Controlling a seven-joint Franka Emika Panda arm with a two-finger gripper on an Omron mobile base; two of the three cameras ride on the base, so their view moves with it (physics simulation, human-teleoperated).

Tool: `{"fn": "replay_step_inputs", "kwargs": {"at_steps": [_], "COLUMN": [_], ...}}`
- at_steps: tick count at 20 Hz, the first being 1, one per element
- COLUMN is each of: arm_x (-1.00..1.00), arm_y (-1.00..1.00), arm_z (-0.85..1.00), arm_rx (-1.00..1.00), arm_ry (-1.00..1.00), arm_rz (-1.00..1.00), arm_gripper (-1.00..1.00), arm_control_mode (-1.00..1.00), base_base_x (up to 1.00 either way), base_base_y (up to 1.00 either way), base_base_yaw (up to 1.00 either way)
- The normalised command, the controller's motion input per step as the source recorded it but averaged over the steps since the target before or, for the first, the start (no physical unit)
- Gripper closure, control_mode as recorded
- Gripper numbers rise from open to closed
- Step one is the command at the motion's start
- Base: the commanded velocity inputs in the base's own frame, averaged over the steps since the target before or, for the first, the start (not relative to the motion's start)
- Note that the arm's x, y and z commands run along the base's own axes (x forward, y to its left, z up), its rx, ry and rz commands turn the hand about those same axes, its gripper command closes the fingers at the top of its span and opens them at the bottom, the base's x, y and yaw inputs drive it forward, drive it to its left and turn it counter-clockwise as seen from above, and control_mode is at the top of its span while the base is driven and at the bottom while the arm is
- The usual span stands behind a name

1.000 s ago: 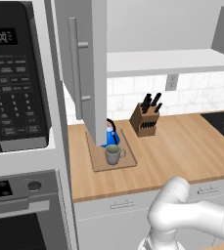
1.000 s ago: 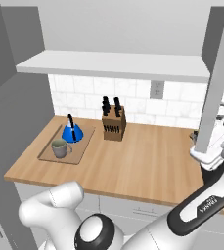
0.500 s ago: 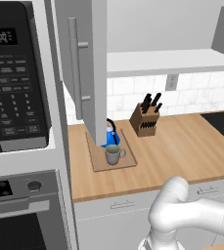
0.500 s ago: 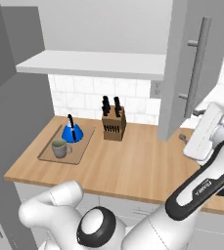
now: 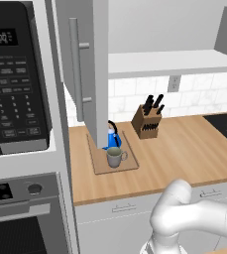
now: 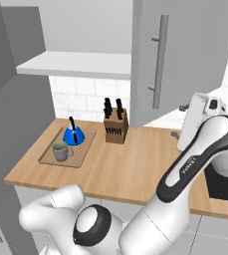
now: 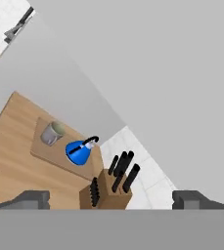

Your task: Pick the kettle from the counter and place it on the tray. Then pick the mug from the cabinet and place it on the tray. Then close the cabinet doors.

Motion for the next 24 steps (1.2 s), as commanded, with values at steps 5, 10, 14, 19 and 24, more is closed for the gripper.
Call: {"fn": "replay_step_inputs", "kwargs": {"at_steps": [5, 10, 14, 19, 24], "arm_x": [0.36, 0.45, 0.50, 0.55, 0.59], "arm_y": [0.48, 0.46, 0.43, 0.42, 0.52], "arm_z": [0.06, 0.07, 0.06, 0.03, 0.00], "arm_rx": [-0.16, -0.13, -0.11, -0.09, -0.06], "arm_ry": [0.00, 0.01, 0.00, 0.00, 0.00], "arm_rz": [0.00, 0.00, 0.00, 0.00, 0.00], "arm_gripper": [-1.00, -1.00, -1.00, -1.00, -1.00], "arm_control_mode": [-1.00, -1.00, -1.00, -1.00, -1.00], "base_base_x": [0.00, 0.00, 0.00, 0.00, 0.00], "base_base_y": [0.00, 0.00, 0.00, 0.00, 0.00], "base_base_yaw": [0.00, 0.00, 0.00, 0.00, 0.00]}}
